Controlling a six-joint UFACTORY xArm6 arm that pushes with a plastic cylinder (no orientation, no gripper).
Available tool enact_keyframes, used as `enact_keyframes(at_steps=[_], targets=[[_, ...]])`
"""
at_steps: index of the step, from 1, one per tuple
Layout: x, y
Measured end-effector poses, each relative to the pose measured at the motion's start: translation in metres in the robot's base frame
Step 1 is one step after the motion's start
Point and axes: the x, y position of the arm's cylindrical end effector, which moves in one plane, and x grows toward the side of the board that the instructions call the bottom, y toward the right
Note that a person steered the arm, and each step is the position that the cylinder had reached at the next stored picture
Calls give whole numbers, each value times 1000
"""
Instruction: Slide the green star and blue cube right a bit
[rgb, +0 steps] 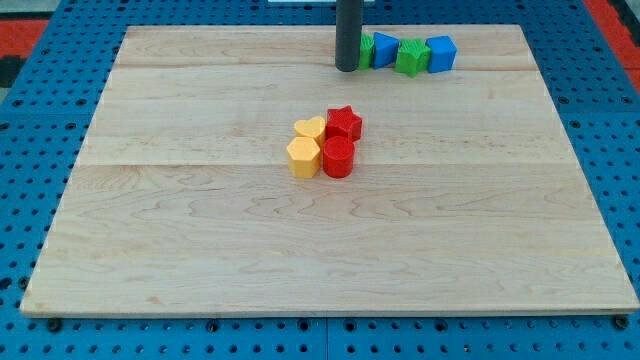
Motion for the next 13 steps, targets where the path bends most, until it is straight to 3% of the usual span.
enact_keyframes(at_steps=[2,5,13], targets=[[36,57],[11,67],[6,83]])
